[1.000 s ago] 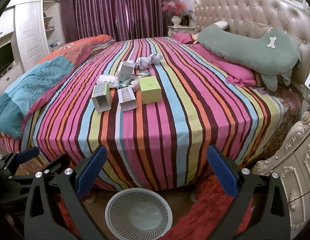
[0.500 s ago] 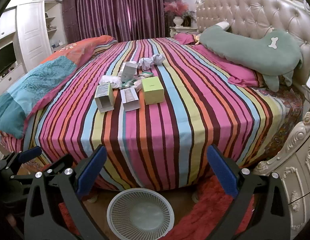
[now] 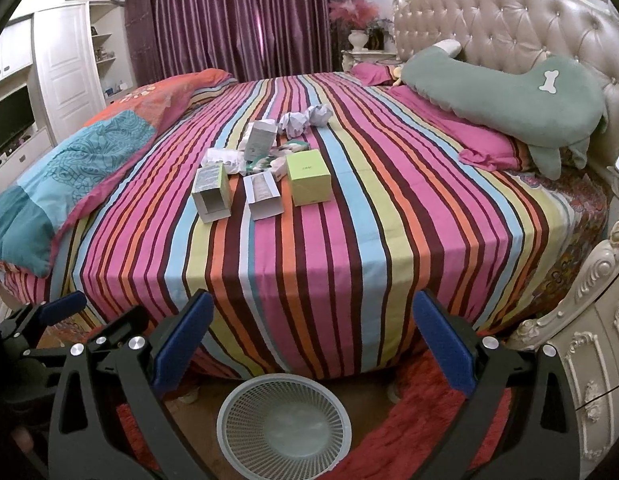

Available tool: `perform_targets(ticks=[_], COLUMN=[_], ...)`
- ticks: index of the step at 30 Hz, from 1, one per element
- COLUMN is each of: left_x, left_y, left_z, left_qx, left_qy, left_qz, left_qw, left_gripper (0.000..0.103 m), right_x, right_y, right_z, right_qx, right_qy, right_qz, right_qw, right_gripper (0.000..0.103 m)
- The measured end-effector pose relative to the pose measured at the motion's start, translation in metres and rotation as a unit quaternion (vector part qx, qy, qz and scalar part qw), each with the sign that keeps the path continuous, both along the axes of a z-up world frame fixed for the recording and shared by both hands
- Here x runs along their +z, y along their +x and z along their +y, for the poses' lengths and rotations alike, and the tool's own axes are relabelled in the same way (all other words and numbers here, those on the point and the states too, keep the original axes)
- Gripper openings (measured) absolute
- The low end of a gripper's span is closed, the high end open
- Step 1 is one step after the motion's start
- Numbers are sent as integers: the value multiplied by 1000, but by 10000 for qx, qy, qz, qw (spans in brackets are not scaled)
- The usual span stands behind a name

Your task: Collect trash

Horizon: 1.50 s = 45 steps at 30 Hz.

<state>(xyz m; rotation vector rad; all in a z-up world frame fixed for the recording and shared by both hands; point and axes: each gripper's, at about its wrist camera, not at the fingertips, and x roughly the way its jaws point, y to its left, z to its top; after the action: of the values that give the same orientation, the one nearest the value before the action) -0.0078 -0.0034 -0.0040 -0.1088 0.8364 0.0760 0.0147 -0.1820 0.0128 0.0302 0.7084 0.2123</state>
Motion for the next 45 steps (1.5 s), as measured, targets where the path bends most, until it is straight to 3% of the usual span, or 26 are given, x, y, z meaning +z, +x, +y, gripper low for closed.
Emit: perform_targets(ticks=[25, 45], left_x=[1, -12], left_y=[0, 20], left_z=[-1, 5], left_qx=[11, 89], left_qy=[-11, -281], left_qz=[16, 101], left_qw=[10000, 9995], left_gripper=[97, 97], right_x=[2, -1], right_y=[-1, 14], right_z=[-2, -7], right_qx=[-18, -78], right_qy=[45, 114], right_qz=[-59, -23], right_qw=[10000, 9999], right_gripper=[95, 95])
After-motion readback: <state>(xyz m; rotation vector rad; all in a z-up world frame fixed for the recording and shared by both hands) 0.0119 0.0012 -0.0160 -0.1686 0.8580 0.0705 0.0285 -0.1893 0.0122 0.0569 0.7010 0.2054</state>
